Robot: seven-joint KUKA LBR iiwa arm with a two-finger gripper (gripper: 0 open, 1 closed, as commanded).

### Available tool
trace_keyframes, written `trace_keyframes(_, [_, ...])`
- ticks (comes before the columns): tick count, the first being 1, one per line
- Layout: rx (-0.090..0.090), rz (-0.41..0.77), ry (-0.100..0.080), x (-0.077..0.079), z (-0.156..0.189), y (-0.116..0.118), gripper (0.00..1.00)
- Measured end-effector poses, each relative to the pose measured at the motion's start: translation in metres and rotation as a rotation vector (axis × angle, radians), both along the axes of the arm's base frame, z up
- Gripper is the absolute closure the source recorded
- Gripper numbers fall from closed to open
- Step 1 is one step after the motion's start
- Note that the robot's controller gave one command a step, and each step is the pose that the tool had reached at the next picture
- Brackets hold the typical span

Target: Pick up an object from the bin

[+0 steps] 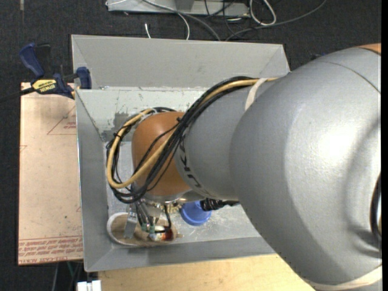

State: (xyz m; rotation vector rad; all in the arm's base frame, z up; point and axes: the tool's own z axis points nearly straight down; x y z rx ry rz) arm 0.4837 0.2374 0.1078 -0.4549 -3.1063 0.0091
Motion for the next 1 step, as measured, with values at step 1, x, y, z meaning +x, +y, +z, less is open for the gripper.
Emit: trace_keyframes(1, [0.000, 0.002, 0.002, -0.0004, 0.0172, 0.0000, 1.00])
